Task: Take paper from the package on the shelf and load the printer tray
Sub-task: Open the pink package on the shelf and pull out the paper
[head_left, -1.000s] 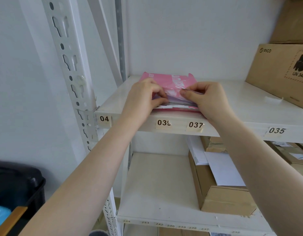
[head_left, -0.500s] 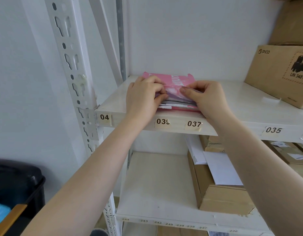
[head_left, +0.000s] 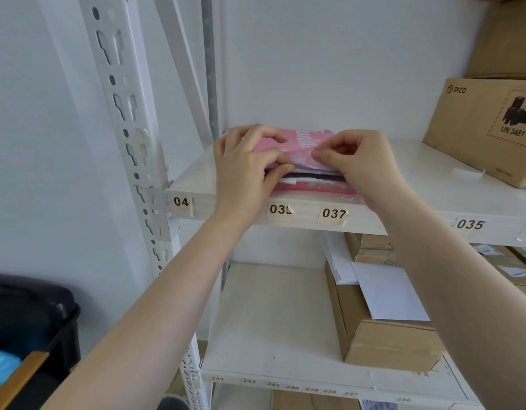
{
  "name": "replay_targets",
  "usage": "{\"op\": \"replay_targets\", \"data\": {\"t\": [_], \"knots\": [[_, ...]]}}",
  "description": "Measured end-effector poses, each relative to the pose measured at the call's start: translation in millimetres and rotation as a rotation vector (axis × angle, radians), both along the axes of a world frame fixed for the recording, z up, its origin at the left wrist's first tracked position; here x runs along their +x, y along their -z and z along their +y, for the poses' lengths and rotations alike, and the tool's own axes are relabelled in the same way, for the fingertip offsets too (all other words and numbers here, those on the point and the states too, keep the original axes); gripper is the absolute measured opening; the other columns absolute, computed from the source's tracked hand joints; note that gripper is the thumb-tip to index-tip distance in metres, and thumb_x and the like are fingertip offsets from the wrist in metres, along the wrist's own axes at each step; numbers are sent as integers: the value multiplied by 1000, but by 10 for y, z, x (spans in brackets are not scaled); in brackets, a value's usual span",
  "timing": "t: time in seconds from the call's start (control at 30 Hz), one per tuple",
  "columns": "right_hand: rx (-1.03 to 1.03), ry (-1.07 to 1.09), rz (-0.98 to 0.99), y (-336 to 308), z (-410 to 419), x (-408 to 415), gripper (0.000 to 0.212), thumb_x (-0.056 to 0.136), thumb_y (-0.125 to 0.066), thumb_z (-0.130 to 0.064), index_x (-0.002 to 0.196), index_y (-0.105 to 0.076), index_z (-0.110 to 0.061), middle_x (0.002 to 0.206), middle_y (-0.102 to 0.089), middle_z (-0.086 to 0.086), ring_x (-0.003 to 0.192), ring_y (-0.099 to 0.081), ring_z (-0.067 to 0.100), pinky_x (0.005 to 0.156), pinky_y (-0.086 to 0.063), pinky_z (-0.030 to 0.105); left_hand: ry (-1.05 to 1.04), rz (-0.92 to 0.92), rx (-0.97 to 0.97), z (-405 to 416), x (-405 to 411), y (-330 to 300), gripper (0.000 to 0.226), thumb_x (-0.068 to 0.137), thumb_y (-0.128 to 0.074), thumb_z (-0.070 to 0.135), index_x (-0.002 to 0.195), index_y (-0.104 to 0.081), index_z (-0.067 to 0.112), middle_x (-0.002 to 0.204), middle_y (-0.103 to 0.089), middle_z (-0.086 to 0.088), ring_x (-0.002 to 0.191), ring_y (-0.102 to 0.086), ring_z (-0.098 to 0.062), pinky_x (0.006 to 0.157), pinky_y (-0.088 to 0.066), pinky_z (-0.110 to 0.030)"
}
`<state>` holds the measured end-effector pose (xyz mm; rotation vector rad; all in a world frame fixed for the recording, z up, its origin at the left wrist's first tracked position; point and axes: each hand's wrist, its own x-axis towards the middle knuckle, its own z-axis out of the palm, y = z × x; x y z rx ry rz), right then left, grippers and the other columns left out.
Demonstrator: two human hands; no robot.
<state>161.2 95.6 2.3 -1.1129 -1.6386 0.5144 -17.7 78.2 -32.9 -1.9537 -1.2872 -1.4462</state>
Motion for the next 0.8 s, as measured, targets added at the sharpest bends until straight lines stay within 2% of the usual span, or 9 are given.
{"op": "replay_targets", "data": {"t": [0.1,0.13,0.23,0.33,0.4,0.47,0.57,0.67,0.8], "knots": [[94,42,-143,-20,-184,117,25,72,-78,-30,93,-71,-18,84,-67,-5,74,-56,2,68,-40,7,5,-69,66,-154,-3,66,17,82,-66,38,73,-73,25,109,-65,12,109,-42,-14,91,-22,-27],[109,52,-150,-4,-252,166,26,73,-78,-31,95,-70,-20,86,-67,-6,77,-55,0,69,-40,5,6,-83,75,-216,0,92,18,83,-66,38,73,-74,25,109,-65,12,110,-42,-15,91,-22,-29],[108,128,-61,141,-416,304,24,75,-75,-36,91,-66,-21,81,-61,-4,72,-52,9,65,-46,26,28,-121,80,-410,8,197,18,83,-67,38,71,-73,25,100,-62,14,105,-43,-14,90,-25,-32],[73,236,62,365,-587,437,28,80,-70,-40,88,-58,-15,69,-51,-2,58,-45,11,58,-39,27,48,-168,31,-562,3,376,17,82,-68,36,71,-74,24,94,-56,17,98,-45,-13,86,-29,-35],[-54,242,104,505,-697,506,40,82,-65,-47,89,-60,-7,66,-57,2,52,-51,11,53,-43,27,68,-197,-20,-627,-3,506,18,81,-68,36,72,-74,22,91,-56,15,92,-45,-12,85,-35,-40],[-287,130,208,601,-794,529,50,84,-61,-50,91,-62,-1,66,-69,9,49,-61,9,47,-50,24,112,-232,-75,-697,-9,622,17,81,-68,38,72,-72,25,89,-55,15,90,-47,-16,83,-41,-49],[-600,-137,395,668,-849,505,44,85,-60,-47,100,-64,-6,83,-77,7,71,-74,20,62,-60,31,175,-253,-159,-819,-18,780,20,82,-63,47,82,-68,28,88,-52,23,90,-50,-19,75,-49,-55],[-699,-281,518,719,-838,495,24,88,-60,-36,98,-66,-15,89,-77,-2,83,-74,15,76,-59,33,195,-216,-211,-981,-15,951,23,82,-63,49,80,-69,27,89,-52,24,90,-49,-14,73,-51,-55],[-666,-280,469,882,-853,456,16,87,-65,-23,100,-67,-14,96,-76,0,87,-73,17,74,-60,35,183,-267,-329,-1221,44,1119,19,79,-65,48,82,-70,30,88,-55,21,92,-52,-8,80,-48,-55]]}}
